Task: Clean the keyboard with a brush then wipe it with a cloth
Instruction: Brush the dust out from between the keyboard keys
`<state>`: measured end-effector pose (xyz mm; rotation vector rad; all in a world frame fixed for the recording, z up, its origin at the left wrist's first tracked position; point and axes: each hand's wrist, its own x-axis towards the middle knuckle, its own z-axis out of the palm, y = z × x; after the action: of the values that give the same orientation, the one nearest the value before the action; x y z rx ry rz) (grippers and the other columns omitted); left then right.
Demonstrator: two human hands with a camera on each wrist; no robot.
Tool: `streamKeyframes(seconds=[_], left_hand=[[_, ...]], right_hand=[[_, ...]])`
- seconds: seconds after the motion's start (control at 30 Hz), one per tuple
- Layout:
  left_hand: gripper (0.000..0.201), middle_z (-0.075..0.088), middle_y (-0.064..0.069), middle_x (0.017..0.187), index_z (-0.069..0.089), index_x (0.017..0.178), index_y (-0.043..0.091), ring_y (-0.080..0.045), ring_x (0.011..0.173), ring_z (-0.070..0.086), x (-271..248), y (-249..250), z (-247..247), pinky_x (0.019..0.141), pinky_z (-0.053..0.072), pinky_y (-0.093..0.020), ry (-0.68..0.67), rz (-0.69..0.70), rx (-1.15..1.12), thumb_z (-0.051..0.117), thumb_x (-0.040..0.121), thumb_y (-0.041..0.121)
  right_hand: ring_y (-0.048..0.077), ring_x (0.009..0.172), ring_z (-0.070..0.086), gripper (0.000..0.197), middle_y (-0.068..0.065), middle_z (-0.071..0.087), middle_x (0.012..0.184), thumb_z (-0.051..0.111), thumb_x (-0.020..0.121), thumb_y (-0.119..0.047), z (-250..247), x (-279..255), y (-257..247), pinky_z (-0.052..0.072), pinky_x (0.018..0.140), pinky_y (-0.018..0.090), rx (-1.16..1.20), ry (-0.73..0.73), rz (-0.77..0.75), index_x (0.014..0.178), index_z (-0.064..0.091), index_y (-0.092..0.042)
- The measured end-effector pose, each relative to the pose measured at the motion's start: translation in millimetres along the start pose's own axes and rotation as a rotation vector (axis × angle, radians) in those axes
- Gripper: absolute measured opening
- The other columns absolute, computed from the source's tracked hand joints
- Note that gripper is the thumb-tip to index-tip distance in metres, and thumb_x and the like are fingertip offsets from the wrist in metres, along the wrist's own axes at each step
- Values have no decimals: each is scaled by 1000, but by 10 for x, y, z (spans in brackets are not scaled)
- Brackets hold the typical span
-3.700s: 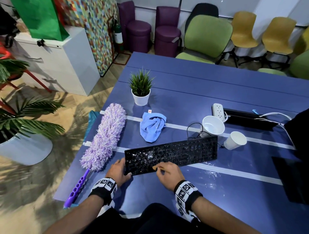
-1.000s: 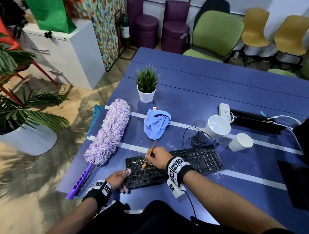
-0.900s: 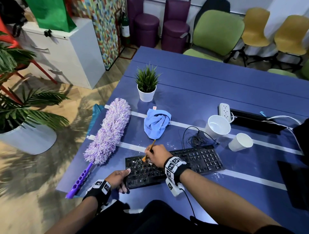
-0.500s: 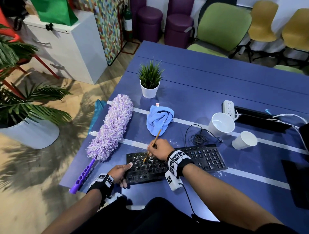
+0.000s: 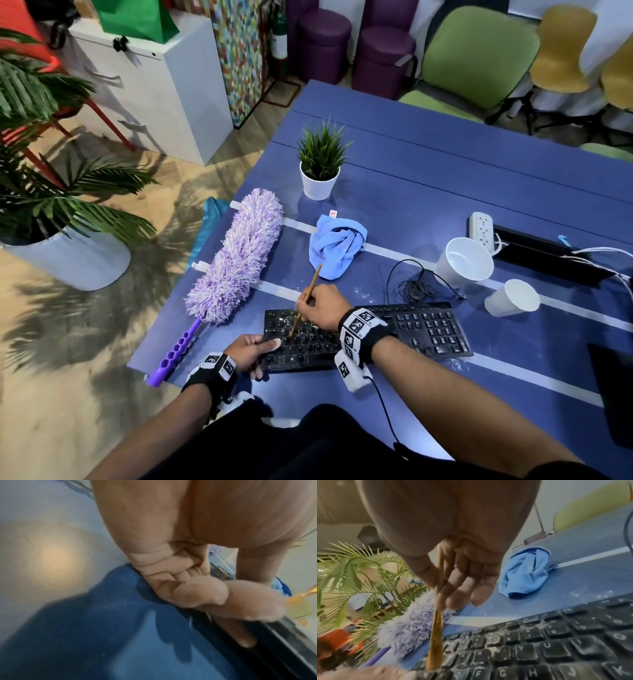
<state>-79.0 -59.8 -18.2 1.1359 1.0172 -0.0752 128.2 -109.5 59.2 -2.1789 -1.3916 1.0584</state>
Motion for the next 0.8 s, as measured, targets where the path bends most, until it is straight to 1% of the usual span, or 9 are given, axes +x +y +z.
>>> streamKeyframes(seconds=[0.1,0.2,0.3,0.37,0.47,0.53,0.6,0.7,0.8], left_hand=[[72,67,-18,64,68,92,2,-17,33,54,34,-26,-21,32,39,-20,-9,9,-2,83,51,60],[82,68,-22,68,67,94,-1,-17,33,54,69,-52,-36,32,39,-19,-8,24,-11,84,46,62],[76,67,-28,76,68,94,1,-17,33,54,84,-76,-44,32,39,-19,-7,34,-16,84,49,60],[68,66,-22,67,67,94,1,-17,32,53,72,-56,-24,32,39,-19,-11,24,-2,81,57,56],[53,63,-13,52,63,101,-7,-16,31,53,57,-31,-12,31,37,-19,13,2,17,71,76,39],[48,62,-11,49,62,104,-7,-16,31,52,56,-33,-16,31,37,-19,11,-6,21,68,81,34],[47,61,-11,46,63,102,-7,-16,30,52,48,-22,-5,31,37,-19,3,-10,20,69,80,35],[56,62,-11,47,64,99,-6,-17,30,52,32,-13,1,30,37,-19,8,1,6,72,71,42],[52,64,-13,53,63,100,-7,-17,30,52,43,-23,-10,30,37,-19,2,2,1,70,75,38]], right_hand=[[23,81,63,32,6,68,80,47,89,-41,5,-42,1,55,75,38,-53,-10,-1,80,66,-16],[21,73,65,30,5,70,75,51,86,-38,-6,-18,83,57,73,39,-15,7,26,77,68,-14],[21,77,65,27,5,69,80,51,87,-39,-13,-26,88,56,76,39,-47,-24,23,79,65,-18],[23,80,63,28,6,68,81,48,86,-42,-24,-46,116,55,77,41,-66,13,12,79,64,-20],[16,73,66,23,2,71,77,56,86,-36,-3,-20,88,57,75,37,-35,-44,24,80,68,-18],[19,81,63,25,3,70,85,51,90,-38,12,-21,28,55,79,37,-50,-20,15,83,67,-21],[21,88,61,26,3,69,90,47,92,-39,24,-9,0,53,83,38,-46,44,-11,85,66,-23],[21,77,65,23,4,70,79,54,86,-36,73,31,-75,56,77,38,-19,8,3,80,68,-18],[25,88,59,31,8,69,88,47,91,-37,76,24,-147,52,82,39,-48,-8,8,85,68,-16]])
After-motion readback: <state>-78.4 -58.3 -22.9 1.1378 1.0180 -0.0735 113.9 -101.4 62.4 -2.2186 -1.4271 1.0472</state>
